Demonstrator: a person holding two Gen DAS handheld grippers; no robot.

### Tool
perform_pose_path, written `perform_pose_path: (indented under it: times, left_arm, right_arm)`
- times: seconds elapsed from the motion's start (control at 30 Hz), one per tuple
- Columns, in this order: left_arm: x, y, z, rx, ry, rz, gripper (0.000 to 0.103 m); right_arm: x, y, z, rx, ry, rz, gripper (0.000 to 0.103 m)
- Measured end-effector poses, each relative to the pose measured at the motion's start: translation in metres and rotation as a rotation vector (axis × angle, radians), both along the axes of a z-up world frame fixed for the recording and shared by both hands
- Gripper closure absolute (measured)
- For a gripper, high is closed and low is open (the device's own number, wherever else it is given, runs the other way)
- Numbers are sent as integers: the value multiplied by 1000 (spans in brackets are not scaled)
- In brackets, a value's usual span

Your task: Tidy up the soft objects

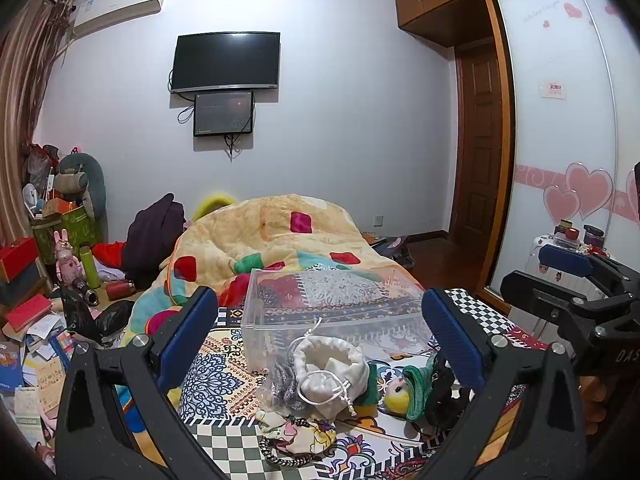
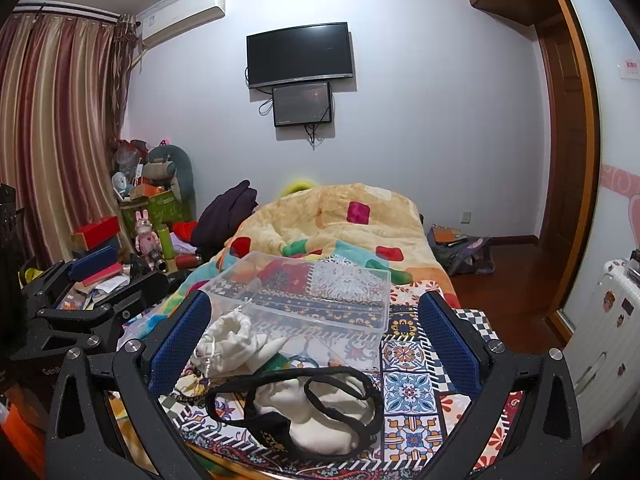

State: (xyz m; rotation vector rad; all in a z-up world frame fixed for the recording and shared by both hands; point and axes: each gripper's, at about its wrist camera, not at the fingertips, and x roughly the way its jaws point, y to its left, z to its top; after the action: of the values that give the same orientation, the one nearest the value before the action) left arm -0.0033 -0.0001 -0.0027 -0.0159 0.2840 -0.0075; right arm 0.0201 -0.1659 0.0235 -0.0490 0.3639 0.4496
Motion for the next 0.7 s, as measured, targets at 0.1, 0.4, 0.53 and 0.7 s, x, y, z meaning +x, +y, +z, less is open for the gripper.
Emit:
perform_pose_path:
  times: [0.1,0.4,0.53,0.7]
  left_arm:
    - [-1,-1,-1,4,-2,1,0]
    - [-1,-2,0,9,-3,1,0]
    - [-2,-2,1,8,-3,1,0]
    - [-2,-2,1,10,-4,2,0]
  right_arm:
    - [0,-1,0,1,0,0,0]
    - [-1,-1,4,4,-4,1,0]
    - [-2,-2,4,6,-5,0,0]
    - [-2,-1,5,5,-4,0,0]
